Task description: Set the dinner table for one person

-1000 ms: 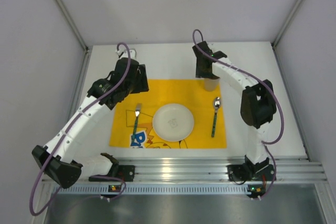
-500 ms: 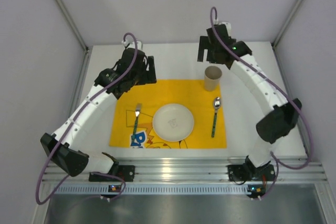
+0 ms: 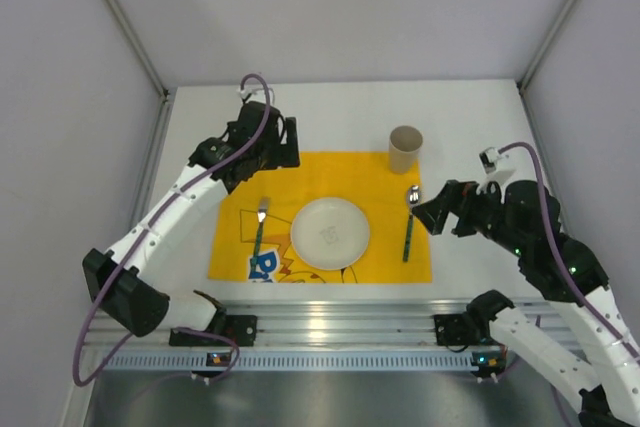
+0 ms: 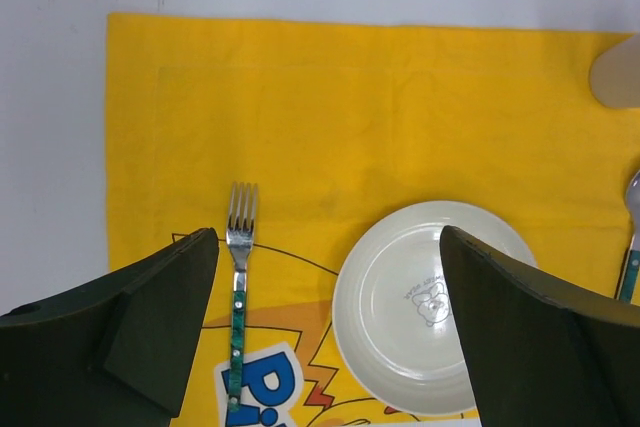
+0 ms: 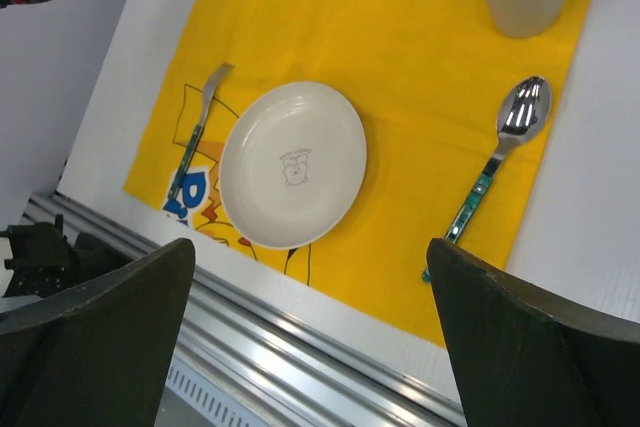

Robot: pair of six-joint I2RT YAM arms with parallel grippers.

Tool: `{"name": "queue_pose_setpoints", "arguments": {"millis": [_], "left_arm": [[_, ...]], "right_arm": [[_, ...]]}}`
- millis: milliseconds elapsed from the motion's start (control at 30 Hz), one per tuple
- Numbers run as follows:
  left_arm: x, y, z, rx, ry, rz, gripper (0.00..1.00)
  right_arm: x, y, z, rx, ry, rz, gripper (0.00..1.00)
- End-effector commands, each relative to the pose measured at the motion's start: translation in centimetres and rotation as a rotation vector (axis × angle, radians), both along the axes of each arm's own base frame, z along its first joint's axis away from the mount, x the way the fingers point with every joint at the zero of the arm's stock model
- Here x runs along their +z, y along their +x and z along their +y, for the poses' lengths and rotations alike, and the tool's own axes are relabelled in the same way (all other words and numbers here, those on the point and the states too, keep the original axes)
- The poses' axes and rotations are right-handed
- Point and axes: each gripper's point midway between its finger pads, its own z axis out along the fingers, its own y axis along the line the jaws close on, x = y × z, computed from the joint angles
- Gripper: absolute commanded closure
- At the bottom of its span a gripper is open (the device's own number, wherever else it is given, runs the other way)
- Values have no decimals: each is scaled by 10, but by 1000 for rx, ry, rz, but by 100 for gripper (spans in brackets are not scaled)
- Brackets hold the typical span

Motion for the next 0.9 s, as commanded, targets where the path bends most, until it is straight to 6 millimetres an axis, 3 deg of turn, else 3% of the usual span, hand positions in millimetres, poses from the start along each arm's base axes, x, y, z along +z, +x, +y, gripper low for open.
{"name": "queue_pose_setpoints", "arguments": {"millis": [0,67,267,433,700,867], "left_arm": [[26,-3,7,13,-44,-103,3],[24,-6,11,18,-32,-97,3],[31,-16,20,48,-36,-100,4],[38,-28,33,85,-49,-130,4],[50,-40,40,91,-88,-171,3],[50,-43,41,78,-87,-195,2]], "right_arm": [[20,-19,-17,-15,-7,-70,0],[12,-25,-25,-31,-39,-37,0],[-12,-38,-16,18,-25,82,0],[-6,-41,-15,37,-15,50,0],[-14,-48,-19,41,-52,97,0],[0,-55,-16,80,-11,44,0]]}}
